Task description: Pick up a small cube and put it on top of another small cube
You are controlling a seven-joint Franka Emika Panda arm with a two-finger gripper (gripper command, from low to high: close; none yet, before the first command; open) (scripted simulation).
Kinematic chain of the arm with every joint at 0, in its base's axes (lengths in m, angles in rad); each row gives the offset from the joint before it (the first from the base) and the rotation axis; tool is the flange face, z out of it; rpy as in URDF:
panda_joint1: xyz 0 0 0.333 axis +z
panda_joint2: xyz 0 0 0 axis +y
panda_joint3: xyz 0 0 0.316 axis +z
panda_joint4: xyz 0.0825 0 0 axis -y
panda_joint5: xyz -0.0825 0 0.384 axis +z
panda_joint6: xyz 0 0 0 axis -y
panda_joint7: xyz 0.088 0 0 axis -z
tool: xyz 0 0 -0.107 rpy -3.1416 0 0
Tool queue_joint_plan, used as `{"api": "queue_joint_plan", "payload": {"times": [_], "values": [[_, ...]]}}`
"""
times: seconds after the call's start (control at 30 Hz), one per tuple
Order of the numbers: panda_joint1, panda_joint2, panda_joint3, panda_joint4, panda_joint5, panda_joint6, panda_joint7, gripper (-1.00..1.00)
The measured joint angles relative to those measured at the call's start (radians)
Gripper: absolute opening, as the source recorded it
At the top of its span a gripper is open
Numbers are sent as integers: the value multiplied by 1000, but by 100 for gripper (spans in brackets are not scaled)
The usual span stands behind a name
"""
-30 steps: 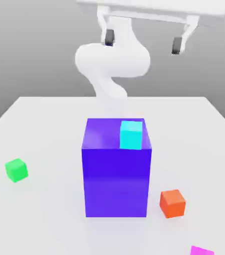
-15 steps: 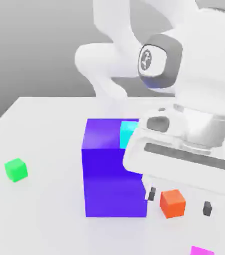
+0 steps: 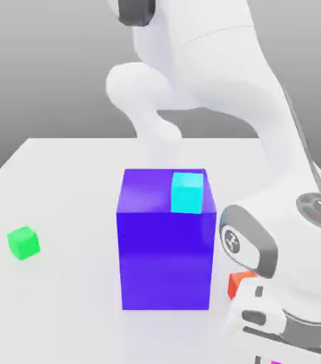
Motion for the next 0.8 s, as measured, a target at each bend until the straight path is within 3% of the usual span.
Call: {"api": "queue_joint_plan", "payload": {"times": [0.13,0.3,0.8], "values": [[-1,-2,1,-1,3,0,-1,-100],[-68,-146,47,-42,81,-92,-51,-100],[-470,-517,-311,-438,258,-31,185,-100]]}}
